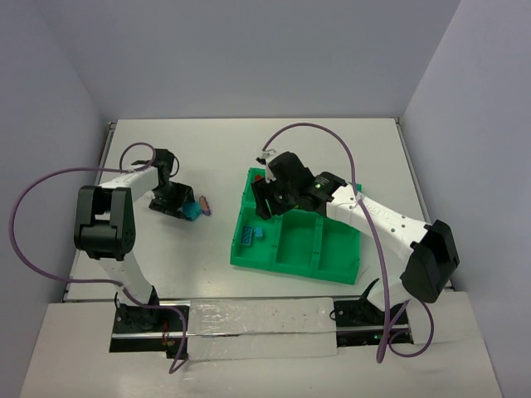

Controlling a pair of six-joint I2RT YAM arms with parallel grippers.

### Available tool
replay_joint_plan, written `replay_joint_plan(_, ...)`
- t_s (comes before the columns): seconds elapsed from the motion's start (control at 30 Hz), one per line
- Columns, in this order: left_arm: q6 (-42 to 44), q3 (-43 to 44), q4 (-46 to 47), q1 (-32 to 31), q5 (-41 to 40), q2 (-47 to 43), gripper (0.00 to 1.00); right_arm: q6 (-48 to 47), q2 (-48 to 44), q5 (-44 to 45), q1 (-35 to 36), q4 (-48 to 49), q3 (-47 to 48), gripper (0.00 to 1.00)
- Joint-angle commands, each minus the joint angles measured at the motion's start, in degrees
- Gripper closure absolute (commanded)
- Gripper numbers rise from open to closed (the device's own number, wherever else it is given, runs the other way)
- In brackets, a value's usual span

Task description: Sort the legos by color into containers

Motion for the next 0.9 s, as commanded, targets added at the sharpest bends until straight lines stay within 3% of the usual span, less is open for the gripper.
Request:
replay_joint_plan(0.0,4.23,4.11,-1.27,0.4,-0.92,-3.87,0.75,-0.31,-0.37,-0.36,-0.03,-0.25,3.11,0.33)
replay_joint_plan(0.07,6.97,4.72,-0.87,0.4,-0.76,-5.98,0.93,0.04,-0.95,-0.6,0.03,-0.54,4.48,0.33)
replay_joint_plan(0.13,10.44,5.63,-0.74,0.4,-0.35,-7.87,1.0,0.32,-2.27,-1.37,0.03,0.01,5.25,0.33)
replay_joint_plan(0.33,17.6,9.73,-1.3,0.4,1.42,-12.51,1.0,1.0,-1.19,-4.04,0.02,-0.09,8.19,0.33)
replay_joint_plan(0.57,26.29,12.22,-0.08,0.31,8.88,-16.69,1.0,3.81,-0.35,-10.9,0.03,3.0,11.96,0.33)
replay_joint_plan(0.87,27.4,12.51,1.6,-1.01,17.53,-20.78,1.0,13.2,7.21,-14.8,0.22,17.69,14.76,0.33)
